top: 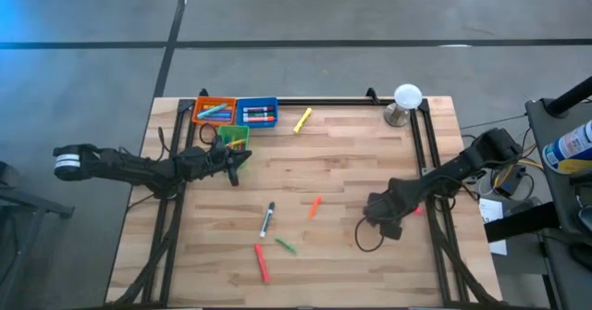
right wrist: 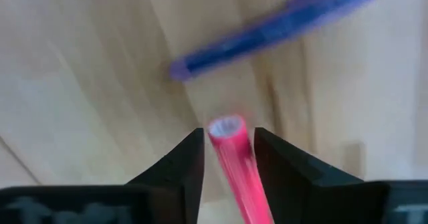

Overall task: Pick & Place Markers
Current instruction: Put the pink highlighter into the orange bin

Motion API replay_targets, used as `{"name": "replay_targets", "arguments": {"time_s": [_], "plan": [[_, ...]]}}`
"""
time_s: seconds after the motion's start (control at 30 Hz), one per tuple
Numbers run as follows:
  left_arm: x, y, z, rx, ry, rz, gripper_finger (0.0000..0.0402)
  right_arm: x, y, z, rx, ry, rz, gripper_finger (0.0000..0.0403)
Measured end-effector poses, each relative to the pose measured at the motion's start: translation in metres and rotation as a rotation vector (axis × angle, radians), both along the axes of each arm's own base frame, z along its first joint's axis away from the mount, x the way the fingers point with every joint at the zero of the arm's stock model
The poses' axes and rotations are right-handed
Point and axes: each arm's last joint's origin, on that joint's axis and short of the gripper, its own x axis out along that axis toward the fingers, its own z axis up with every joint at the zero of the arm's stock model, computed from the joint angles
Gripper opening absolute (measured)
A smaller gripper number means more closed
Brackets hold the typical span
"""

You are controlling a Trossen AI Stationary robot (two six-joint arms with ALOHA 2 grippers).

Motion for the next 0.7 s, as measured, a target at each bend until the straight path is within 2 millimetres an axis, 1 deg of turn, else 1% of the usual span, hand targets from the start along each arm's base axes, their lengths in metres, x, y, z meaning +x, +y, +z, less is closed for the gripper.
{"name": "replay_targets", "arguments": {"time_s": [0.2,0.3,0.4,0.5,0.57,0.7], "plan": [[0.000,0.000,0.000,-0.001,0.003,0.000,0.0004,0.001,0.001,-0.007,0.031,0.008,0.003,0.0091],[0.000,0.000,0.000,-0.001,0.003,0.000,0.0004,0.001,0.002,-0.006,0.033,0.006,0.008,0.0072],[0.000,0.000,-0.001,-0.002,0.003,0.000,0.0004,0.002,0.003,-0.003,0.043,0.000,0.007,0.0066],[0.000,0.000,-0.001,-0.002,0.004,0.000,0.0004,0.005,0.007,0.006,0.059,0.001,0.003,0.0066],[0.000,0.000,-0.001,-0.002,0.003,0.000,0.0004,0.010,0.011,0.016,0.065,0.000,0.006,0.0066],[0.000,0.000,-0.001,-0.002,0.004,0.001,0.0004,0.030,0.021,0.051,0.106,-0.082,0.020,0.0066]]}}
